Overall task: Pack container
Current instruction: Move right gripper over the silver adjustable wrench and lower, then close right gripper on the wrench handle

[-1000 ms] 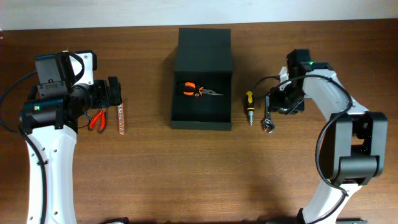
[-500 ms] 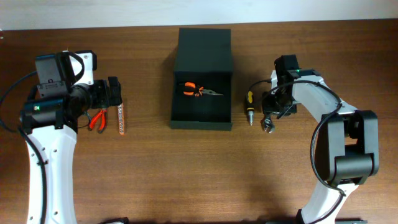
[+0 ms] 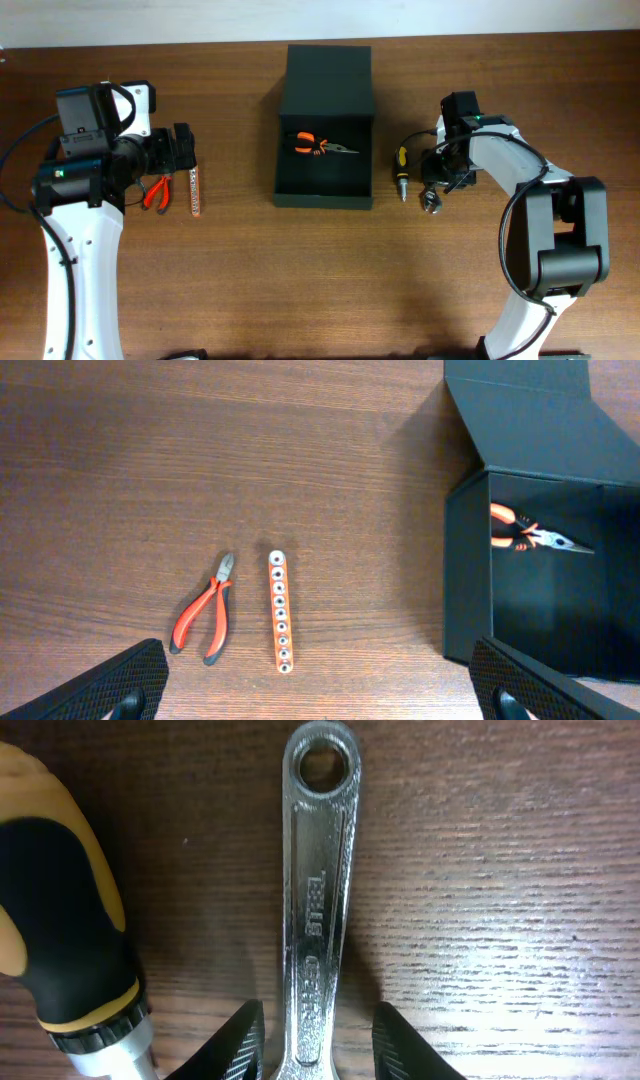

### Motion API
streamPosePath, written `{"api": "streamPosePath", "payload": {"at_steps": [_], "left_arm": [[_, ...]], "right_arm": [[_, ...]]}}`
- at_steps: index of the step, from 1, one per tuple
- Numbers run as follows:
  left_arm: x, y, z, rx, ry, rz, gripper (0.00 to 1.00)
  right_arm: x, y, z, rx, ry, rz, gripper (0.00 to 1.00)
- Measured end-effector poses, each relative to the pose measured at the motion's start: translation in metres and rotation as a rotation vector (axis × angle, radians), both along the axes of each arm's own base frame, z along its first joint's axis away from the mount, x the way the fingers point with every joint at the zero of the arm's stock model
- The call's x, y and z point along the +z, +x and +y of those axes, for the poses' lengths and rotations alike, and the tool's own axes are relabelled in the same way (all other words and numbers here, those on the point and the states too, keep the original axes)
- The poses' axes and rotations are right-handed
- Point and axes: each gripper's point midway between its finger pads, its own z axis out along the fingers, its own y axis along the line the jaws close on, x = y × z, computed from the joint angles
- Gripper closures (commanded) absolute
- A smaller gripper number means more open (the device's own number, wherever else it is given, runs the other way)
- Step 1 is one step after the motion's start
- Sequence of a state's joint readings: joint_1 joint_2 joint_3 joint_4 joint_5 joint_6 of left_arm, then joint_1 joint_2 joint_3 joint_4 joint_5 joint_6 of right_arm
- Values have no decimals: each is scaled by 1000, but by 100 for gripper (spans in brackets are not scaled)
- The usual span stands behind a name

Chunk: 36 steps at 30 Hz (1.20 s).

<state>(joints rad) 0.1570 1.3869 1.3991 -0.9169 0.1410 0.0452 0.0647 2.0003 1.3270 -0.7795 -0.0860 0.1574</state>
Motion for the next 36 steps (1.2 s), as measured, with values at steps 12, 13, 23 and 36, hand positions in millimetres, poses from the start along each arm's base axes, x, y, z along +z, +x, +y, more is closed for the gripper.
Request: {"api": "streamPosePath", "payload": {"at_steps": [12, 13, 23, 36], "left_arm": [[0, 0, 0, 0, 0, 0, 1], [0, 0, 0, 0, 0, 0, 1], [0, 0, 0, 0, 0, 0, 1], [0, 0, 0, 0, 0, 0, 1]], "right_arm": [[-3, -7, -1, -36, 1, 26, 73], [-4, -8, -1, -42, 2, 30, 71], [-4, -9, 0, -54, 4, 22, 68], [-5, -14, -7, -80, -30, 42, 68]]}}
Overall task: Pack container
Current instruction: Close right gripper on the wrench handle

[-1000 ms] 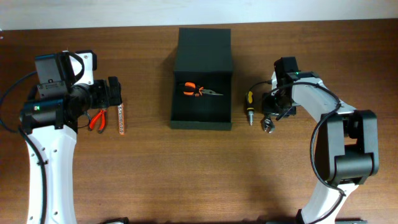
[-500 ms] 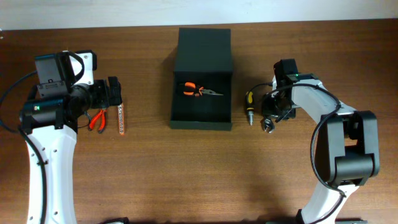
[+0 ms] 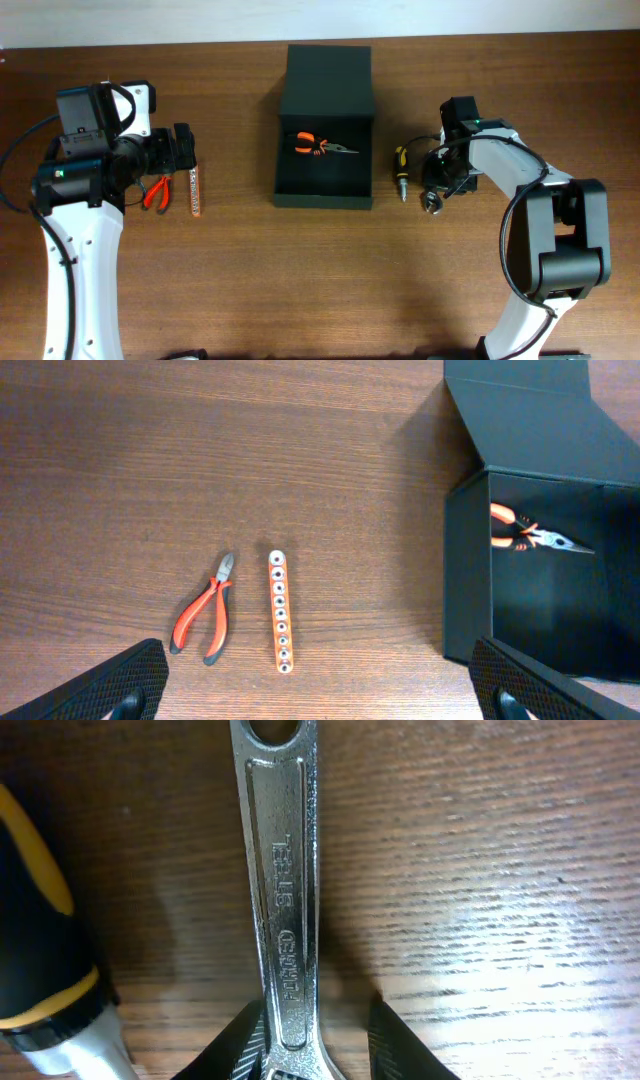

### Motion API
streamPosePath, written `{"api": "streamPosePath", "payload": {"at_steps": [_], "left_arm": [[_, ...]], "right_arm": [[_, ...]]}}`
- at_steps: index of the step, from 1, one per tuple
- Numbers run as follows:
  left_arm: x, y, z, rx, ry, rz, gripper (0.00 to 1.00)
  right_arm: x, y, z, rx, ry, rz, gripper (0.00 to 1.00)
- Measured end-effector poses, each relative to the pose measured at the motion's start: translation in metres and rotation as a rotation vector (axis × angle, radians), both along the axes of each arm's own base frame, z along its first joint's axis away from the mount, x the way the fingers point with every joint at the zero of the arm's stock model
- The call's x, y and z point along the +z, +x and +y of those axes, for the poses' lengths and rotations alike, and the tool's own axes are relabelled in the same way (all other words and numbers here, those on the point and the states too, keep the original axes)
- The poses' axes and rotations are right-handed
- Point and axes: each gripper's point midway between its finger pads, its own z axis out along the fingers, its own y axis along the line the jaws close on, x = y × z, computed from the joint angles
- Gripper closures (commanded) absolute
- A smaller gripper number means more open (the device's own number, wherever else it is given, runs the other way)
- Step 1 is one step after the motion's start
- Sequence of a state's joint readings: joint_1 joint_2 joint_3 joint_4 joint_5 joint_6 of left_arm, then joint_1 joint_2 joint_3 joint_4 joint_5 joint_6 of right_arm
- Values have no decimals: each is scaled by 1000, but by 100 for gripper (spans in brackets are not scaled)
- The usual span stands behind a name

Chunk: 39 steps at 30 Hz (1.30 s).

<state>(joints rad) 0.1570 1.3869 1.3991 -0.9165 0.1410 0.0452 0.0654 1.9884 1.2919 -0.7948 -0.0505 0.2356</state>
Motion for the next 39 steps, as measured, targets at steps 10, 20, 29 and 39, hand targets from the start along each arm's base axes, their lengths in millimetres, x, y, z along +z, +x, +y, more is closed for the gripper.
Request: {"api": "streamPosePath", "payload": {"at_steps": [10, 20, 29, 39], "left_arm": [[0, 0, 0, 0, 0, 0, 1], [0, 0, 0, 0, 0, 0, 1], [0, 0, 0, 0, 0, 0, 1], [0, 0, 0, 0, 0, 0, 1]], "right_arm": [[0, -1, 0, 29, -12, 3, 67], [-1, -3, 0, 49, -42, 7, 76], [-1, -3, -1, 49, -50, 6, 80], [-1, 3, -1, 49, -53, -17, 85]]}}
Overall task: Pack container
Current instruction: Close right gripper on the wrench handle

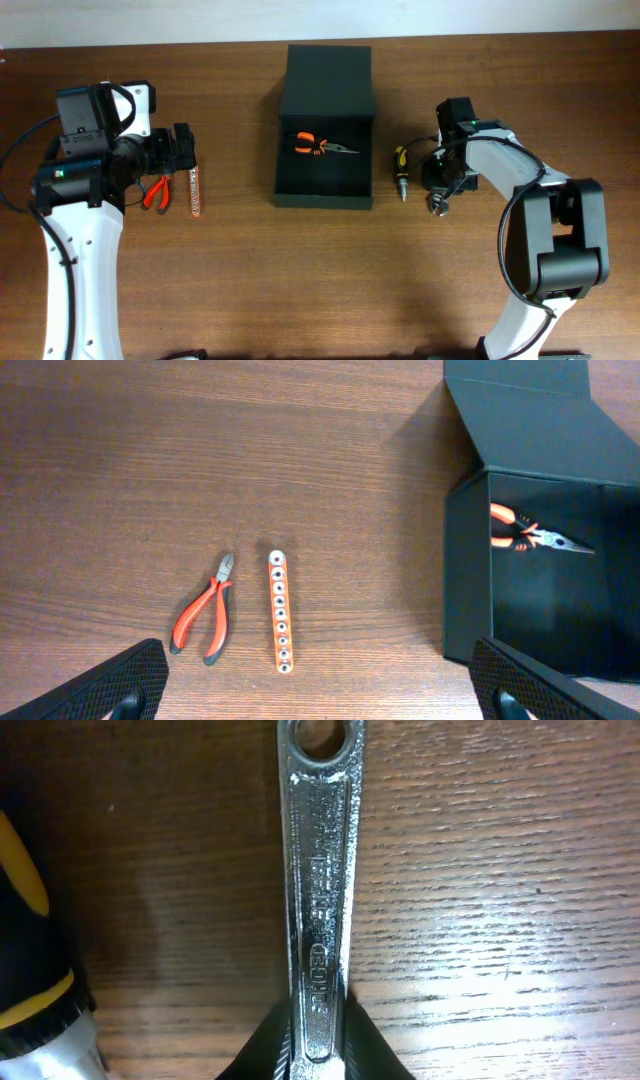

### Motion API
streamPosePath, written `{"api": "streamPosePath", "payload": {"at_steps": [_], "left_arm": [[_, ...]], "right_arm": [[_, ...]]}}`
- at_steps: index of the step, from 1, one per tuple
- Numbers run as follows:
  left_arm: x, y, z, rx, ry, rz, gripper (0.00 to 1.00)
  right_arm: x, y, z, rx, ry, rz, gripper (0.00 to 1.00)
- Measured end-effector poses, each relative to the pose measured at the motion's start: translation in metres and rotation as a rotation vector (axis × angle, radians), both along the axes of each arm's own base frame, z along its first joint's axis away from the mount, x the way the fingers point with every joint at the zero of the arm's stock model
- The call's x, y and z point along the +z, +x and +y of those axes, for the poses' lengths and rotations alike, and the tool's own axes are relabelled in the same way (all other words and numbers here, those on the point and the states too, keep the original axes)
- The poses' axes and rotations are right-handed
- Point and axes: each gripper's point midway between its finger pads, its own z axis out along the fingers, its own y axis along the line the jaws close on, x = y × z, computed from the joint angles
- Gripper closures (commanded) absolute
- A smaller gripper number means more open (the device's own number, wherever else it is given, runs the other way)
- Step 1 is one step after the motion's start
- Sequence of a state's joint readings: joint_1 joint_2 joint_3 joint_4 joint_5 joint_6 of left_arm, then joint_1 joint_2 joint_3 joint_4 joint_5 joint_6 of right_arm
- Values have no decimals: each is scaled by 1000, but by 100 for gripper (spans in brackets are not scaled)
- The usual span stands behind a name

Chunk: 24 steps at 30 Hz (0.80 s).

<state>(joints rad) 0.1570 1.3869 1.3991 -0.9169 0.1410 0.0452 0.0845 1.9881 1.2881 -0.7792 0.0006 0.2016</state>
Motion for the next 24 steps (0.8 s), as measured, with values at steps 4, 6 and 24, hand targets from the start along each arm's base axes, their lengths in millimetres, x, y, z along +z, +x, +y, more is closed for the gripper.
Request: {"api": "streamPosePath", "payload": {"at_steps": [4, 6, 24], "left_arm": [[0, 0, 0, 0, 0, 0, 1], [0, 0, 0, 0, 0, 0, 1], [0, 0, 0, -1, 0, 0, 1]], "right_arm": [[0, 1, 0, 0, 0, -5, 85], [0, 3, 0, -1, 1, -13, 83], [2, 18, 1, 5, -3, -77, 79]]}}
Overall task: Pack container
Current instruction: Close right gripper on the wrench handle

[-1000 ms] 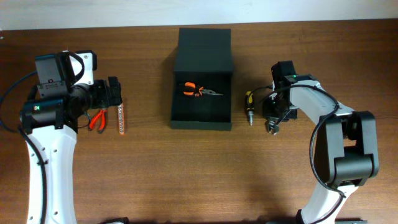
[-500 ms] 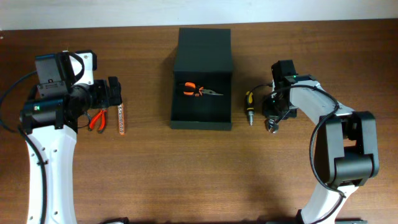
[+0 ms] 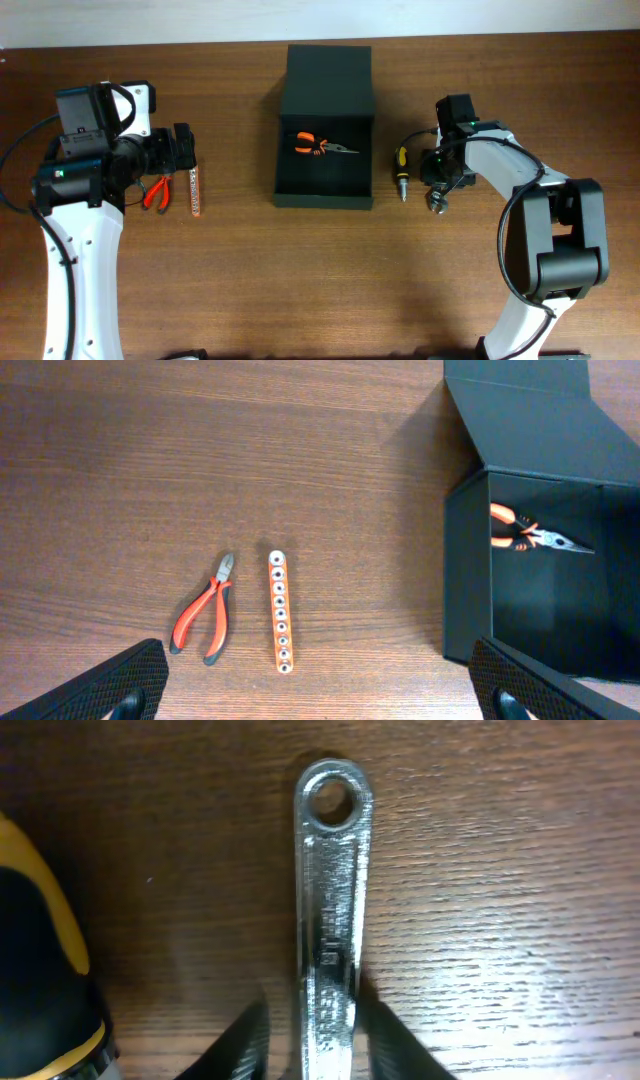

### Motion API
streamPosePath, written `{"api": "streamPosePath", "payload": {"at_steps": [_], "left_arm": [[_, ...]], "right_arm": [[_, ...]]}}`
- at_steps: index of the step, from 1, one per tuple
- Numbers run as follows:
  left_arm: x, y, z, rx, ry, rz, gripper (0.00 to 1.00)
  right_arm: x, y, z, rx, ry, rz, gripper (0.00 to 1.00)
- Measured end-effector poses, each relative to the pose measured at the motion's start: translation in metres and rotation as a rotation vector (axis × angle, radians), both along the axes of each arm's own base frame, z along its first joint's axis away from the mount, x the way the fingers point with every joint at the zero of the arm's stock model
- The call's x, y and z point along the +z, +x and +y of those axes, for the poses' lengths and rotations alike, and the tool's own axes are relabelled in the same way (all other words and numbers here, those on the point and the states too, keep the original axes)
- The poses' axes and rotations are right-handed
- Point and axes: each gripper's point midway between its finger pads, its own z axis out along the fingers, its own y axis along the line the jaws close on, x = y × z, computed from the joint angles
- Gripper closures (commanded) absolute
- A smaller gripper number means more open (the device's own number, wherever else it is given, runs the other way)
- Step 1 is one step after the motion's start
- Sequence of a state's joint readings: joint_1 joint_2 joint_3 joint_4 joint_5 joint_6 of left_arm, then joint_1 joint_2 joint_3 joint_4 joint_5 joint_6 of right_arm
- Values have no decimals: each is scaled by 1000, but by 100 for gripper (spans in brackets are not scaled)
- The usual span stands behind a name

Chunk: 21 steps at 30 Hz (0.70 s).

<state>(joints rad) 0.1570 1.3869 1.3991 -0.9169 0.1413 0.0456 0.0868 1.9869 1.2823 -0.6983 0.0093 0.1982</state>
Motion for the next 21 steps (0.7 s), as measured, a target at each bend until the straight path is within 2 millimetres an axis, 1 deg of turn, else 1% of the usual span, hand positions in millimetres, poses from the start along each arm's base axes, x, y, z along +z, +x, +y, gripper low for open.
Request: {"api": "streamPosePath", "payload": {"at_steps": [7, 8, 10, 12, 19, 21], "left_arm": [[0, 0, 0, 1, 0, 0, 1], [0, 0, 0, 1, 0, 0, 1], [0, 0, 0, 1, 0, 0, 1], [0, 0, 0, 1, 0, 0, 1], [0, 0, 0, 1, 0, 0, 1], [0, 0, 0, 1, 0, 0, 1]], "right_arm": [[0, -3, -1, 0, -3, 11, 80], [-1, -4, -1, 0, -3, 17, 80], [-1, -8, -1, 1, -5, 31, 85], [-1, -10, -1, 2, -5, 41, 88], [-1, -12, -1, 0, -6, 50, 89], [-1, -12, -1, -1, -6, 49, 91]]}}
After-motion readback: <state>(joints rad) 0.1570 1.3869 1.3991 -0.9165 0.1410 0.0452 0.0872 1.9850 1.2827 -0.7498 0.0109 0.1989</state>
